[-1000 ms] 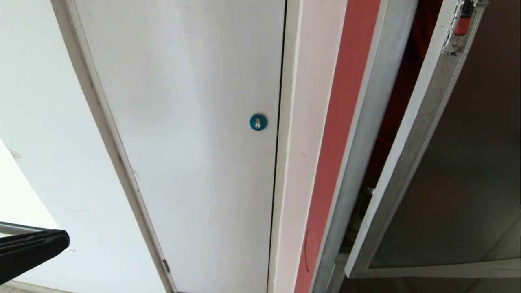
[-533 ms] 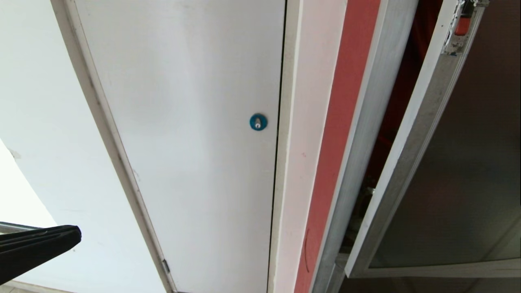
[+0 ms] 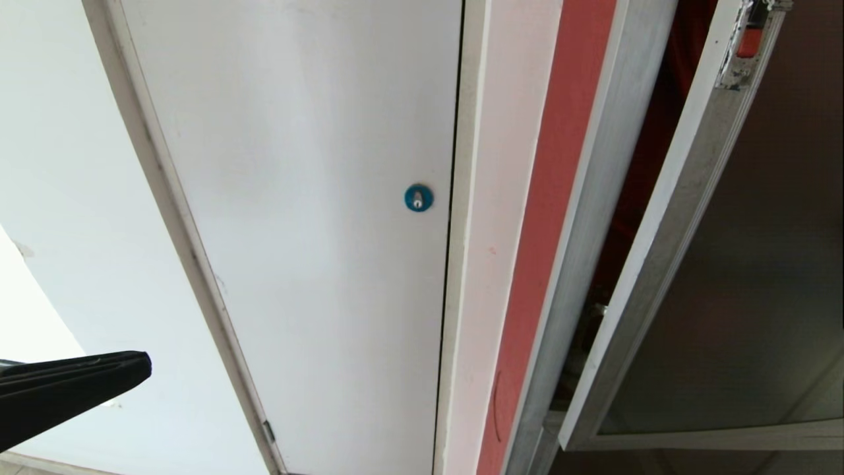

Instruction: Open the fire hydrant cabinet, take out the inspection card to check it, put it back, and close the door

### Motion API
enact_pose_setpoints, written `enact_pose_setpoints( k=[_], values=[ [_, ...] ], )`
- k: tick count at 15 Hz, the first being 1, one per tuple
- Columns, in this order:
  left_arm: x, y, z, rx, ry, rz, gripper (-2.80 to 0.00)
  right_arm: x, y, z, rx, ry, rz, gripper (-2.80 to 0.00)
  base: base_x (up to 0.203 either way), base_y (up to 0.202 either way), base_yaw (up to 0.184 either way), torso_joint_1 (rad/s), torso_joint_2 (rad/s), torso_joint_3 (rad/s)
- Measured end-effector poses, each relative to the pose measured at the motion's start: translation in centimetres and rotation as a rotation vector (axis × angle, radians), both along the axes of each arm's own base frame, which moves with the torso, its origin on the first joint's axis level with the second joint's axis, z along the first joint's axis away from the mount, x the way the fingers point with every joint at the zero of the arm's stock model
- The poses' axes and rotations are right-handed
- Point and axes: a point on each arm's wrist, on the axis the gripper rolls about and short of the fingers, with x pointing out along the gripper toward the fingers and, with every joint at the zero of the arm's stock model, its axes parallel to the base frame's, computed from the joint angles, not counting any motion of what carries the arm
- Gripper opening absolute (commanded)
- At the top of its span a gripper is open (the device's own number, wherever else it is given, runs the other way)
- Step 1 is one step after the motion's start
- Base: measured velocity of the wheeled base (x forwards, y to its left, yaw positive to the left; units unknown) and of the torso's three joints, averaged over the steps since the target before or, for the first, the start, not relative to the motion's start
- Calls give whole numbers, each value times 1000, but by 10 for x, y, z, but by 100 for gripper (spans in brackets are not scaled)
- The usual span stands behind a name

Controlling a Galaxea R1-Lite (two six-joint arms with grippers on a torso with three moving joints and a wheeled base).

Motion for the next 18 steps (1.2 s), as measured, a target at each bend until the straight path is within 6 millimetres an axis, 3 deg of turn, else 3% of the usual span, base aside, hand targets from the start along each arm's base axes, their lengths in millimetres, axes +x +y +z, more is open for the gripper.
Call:
enact_pose_setpoints(
  k=[18],
  values=[
    [21, -10, 3, 4, 18, -58, -280, 0, 0, 0, 0, 0, 0, -280, 0, 0, 0, 0, 0, 0]
  ],
)
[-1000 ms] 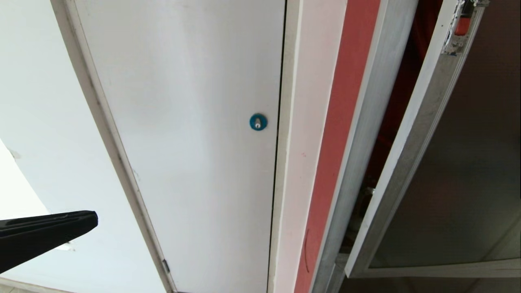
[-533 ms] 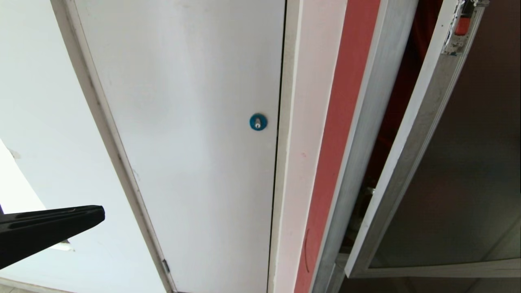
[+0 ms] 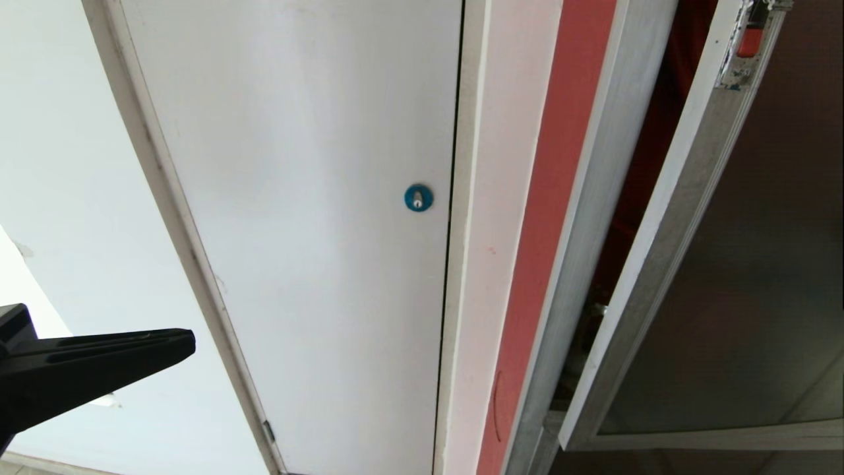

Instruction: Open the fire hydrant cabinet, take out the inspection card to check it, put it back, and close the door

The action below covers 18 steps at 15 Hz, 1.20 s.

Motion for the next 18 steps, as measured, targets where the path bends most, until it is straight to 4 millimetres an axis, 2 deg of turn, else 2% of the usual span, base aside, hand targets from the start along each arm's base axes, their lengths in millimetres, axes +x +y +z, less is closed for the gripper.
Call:
enact_pose_setpoints(
  k=[18],
  values=[
    [20, -14, -4, 24, 64, -68, -280, 0, 0, 0, 0, 0, 0, -280, 0, 0, 0, 0, 0, 0]
  ],
)
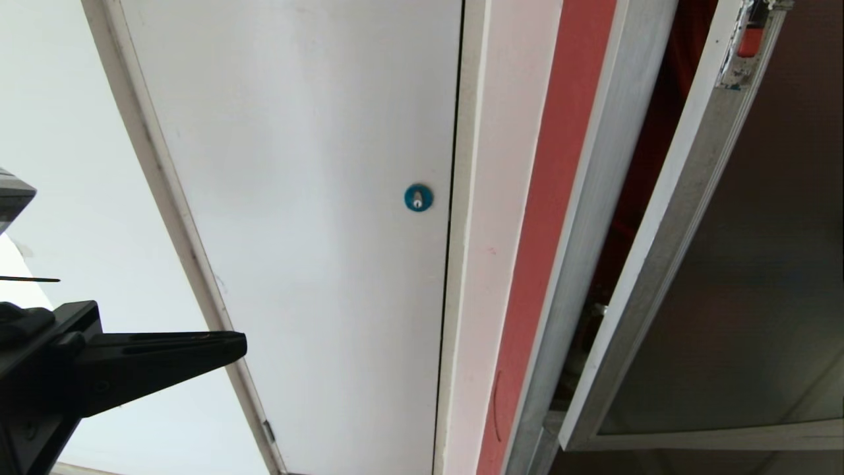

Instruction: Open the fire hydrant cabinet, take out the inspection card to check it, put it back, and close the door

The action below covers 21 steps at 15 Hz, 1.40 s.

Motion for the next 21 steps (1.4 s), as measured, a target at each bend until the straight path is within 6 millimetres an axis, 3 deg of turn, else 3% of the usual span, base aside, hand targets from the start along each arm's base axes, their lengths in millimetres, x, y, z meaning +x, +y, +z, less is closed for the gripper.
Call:
enact_pose_setpoints(
  k=[13, 21],
  values=[
    [8, -7, -1, 9, 21, -29, -280, 0, 0, 0, 0, 0, 0, -280, 0, 0, 0, 0, 0, 0],
    [33, -42, 10, 26, 46, -167, -280, 0, 0, 0, 0, 0, 0, -280, 0, 0, 0, 0, 0, 0]
  ],
)
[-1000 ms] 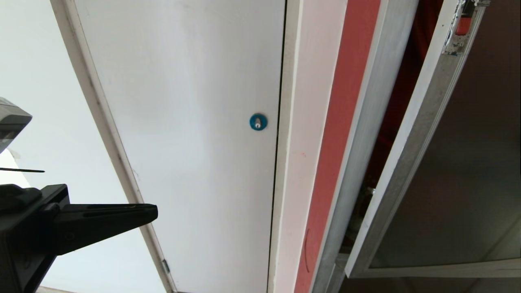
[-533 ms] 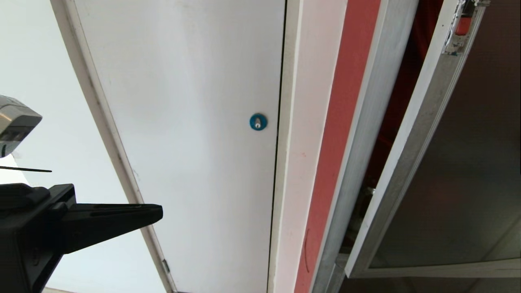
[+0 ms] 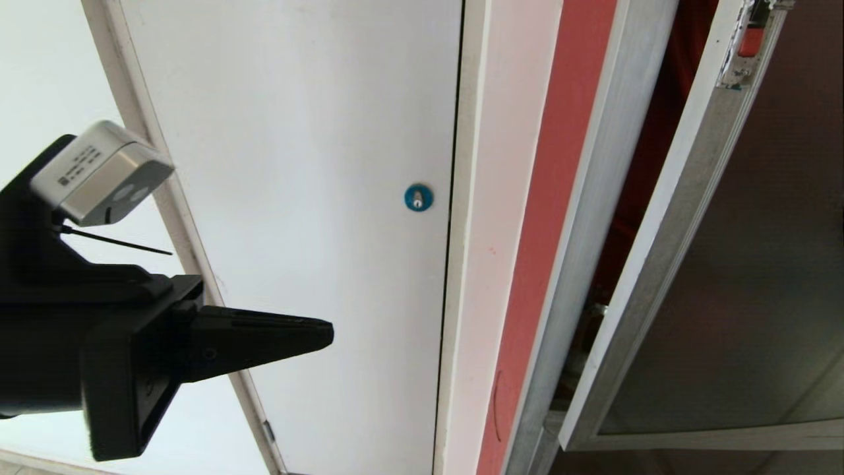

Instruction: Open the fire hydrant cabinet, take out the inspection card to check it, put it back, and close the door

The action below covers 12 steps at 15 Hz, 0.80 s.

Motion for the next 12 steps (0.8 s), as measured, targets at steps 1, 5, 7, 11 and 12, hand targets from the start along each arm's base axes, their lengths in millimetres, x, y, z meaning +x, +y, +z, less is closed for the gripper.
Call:
enact_pose_setpoints(
  k=[1, 5, 7, 11, 12],
  values=[
    [4, -6, 2, 2, 2, -18, -280, 0, 0, 0, 0, 0, 0, -280, 0, 0, 0, 0, 0, 0],
    [25, -41, 8, 15, 18, -101, -280, 0, 0, 0, 0, 0, 0, -280, 0, 0, 0, 0, 0, 0],
    [35, -60, 8, 22, 26, -137, -280, 0, 0, 0, 0, 0, 0, -280, 0, 0, 0, 0, 0, 0],
    [49, -91, 5, 25, 24, -183, -280, 0, 0, 0, 0, 0, 0, -280, 0, 0, 0, 0, 0, 0],
    [52, -100, 4, 12, 7, -186, -280, 0, 0, 0, 0, 0, 0, -280, 0, 0, 0, 0, 0, 0]
  ],
)
